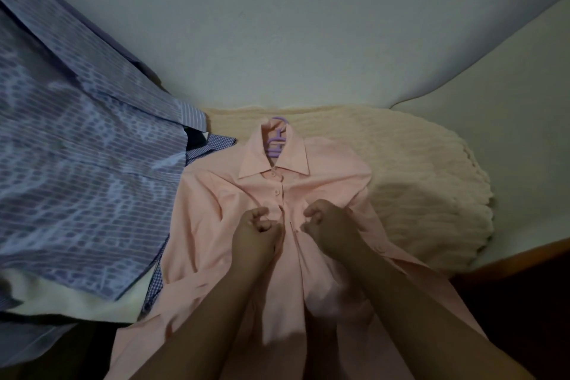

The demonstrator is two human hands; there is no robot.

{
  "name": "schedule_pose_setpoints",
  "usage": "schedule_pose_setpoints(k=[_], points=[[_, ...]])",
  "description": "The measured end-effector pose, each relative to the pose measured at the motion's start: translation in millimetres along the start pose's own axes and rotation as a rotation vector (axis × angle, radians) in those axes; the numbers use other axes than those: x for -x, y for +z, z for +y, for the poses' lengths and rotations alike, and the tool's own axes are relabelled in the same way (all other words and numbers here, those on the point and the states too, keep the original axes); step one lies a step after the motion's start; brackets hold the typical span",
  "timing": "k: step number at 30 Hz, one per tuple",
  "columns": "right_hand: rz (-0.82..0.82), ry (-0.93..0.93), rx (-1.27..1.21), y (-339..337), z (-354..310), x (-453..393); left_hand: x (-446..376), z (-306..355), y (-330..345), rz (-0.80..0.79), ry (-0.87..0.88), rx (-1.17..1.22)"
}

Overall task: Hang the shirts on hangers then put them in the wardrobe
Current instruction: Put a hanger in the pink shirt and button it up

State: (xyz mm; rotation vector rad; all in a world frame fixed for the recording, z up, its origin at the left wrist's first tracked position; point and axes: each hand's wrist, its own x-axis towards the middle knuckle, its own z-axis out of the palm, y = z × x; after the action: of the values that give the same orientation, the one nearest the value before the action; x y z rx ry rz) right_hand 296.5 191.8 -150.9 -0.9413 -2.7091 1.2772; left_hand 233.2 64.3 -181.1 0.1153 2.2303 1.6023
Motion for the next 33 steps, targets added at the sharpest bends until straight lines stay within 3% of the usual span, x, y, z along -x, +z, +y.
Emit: schedule_pose_setpoints(k=[4, 9, 14, 17, 20, 22, 25, 29, 33], points=[[0.093, -0.24, 0.003, 10, -7, -5, -1, -3, -1, -0.012, 0.004, 0.009], [-0.085, -0.138, 0.198, 23, -1, -5, -1, -4, -5, -0.027, -0.056, 0.103], [-0.037, -0.079, 0.283, 28, -3, -6, 0, 0, -11, -0.039, -0.139, 0.241], [0.048, -0.01, 0.179, 23, -8, -8, 0, 2, -10, -0.029, -0.157, 0.361], [0.222, -0.147, 0.094, 19, -15, -8, 1, 11, -6, -0.035, -0.078, 0.401], [0.19, -0.202, 0.023, 16, -22, -7, 2, 19, -4, -0.037, -0.007, 0.375], [0.126, -0.078, -0.134, 11, -23, -10, 1, 23, -4, -0.02, 0.041, 0.297], [0.113, 0.107, -0.377, 6, -21, -11, 7, 21, -5, -0.042, 0.012, 0.256], [0.069, 0.101, -0.399, 7, -23, -7, 11, 20, -3, -0.047, -0.044, 0.288]])
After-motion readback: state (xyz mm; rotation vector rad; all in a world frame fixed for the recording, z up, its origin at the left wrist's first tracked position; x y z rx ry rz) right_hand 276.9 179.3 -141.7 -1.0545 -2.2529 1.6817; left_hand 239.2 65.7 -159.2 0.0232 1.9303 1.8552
